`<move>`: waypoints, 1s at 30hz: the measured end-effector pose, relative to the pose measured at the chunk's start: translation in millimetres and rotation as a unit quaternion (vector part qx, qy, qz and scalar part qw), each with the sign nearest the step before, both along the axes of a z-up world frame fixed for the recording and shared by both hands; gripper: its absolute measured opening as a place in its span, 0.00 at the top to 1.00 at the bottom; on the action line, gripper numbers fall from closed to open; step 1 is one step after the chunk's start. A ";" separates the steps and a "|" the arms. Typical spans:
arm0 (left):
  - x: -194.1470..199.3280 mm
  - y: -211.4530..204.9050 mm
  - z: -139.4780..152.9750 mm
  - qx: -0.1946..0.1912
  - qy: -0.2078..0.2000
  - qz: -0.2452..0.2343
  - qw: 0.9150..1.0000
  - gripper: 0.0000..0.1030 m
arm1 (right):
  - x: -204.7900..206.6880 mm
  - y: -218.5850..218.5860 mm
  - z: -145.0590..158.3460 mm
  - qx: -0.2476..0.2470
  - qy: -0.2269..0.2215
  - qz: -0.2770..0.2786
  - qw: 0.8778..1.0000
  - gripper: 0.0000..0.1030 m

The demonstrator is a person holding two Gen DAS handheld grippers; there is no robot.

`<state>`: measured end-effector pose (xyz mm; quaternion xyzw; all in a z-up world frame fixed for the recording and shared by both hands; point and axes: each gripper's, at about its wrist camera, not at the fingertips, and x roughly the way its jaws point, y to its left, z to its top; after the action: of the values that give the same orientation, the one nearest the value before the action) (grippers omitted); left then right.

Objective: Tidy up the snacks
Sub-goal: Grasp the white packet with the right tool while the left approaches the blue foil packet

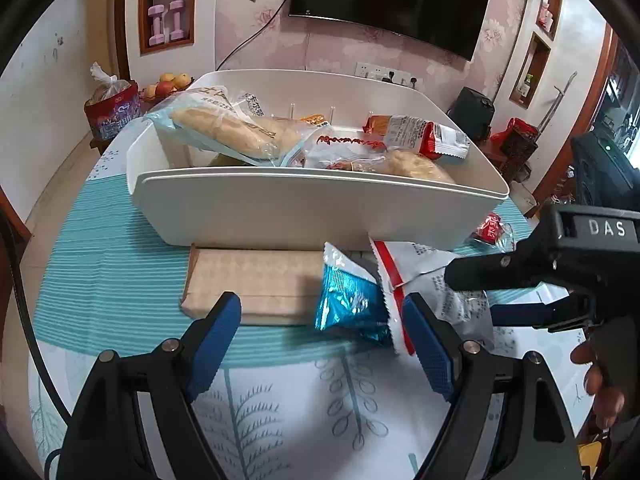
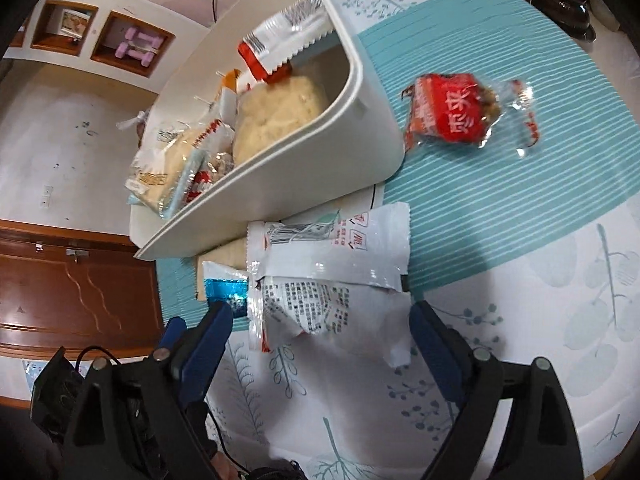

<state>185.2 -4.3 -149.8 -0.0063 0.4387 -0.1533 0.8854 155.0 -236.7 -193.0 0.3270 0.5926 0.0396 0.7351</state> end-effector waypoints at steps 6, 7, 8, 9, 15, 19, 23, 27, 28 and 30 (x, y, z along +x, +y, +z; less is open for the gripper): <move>5.3 -11.3 -7.6 0.007 0.001 -0.015 1.000 0.25 | 8.2 5.5 -9.0 0.000 0.017 0.004 1.000 0.11; 5.7 -12.8 -8.7 0.004 0.002 -0.018 1.000 0.30 | 8.9 5.6 -10.5 0.003 0.021 0.003 1.000 0.11; 6.0 -13.9 -9.4 0.003 0.004 -0.019 1.000 0.34 | 9.4 6.2 -11.9 0.004 0.024 0.003 1.000 0.11; 6.1 -14.2 -9.3 0.000 0.003 -0.018 1.000 0.36 | 10.5 7.4 -13.3 0.003 0.028 0.004 1.000 0.11; 6.8 -12.6 -11.4 0.000 0.011 -0.013 1.000 0.42 | 14.4 11.4 -14.7 -0.008 0.030 0.009 0.999 0.09; 3.9 -12.2 -11.3 0.002 0.016 -0.015 1.000 0.42 | 18.0 19.9 -13.1 -0.031 0.017 0.019 0.999 0.09; 0.2 -12.3 -11.3 0.001 0.019 -0.022 1.000 0.42 | 16.2 23.9 -9.5 -0.070 -0.003 0.043 0.997 0.16; 0.1 -11.1 -14.3 0.005 0.026 -0.019 0.999 0.42 | 12.9 13.6 -8.6 -0.077 -0.016 0.043 0.996 0.32; 0.2 -10.8 -15.1 0.005 0.028 -0.019 0.999 0.42 | 12.0 8.8 -8.2 -0.068 -0.017 0.041 0.997 0.34; 0.7 -10.3 -16.5 0.005 0.031 -0.017 0.999 0.42 | 8.9 -0.5 -9.0 -0.049 -0.020 0.034 0.998 0.35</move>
<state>185.8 -14.6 -166.3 0.0009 0.4665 -0.1661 0.8688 163.8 -237.2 -202.1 0.2696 0.5902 0.0422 0.7597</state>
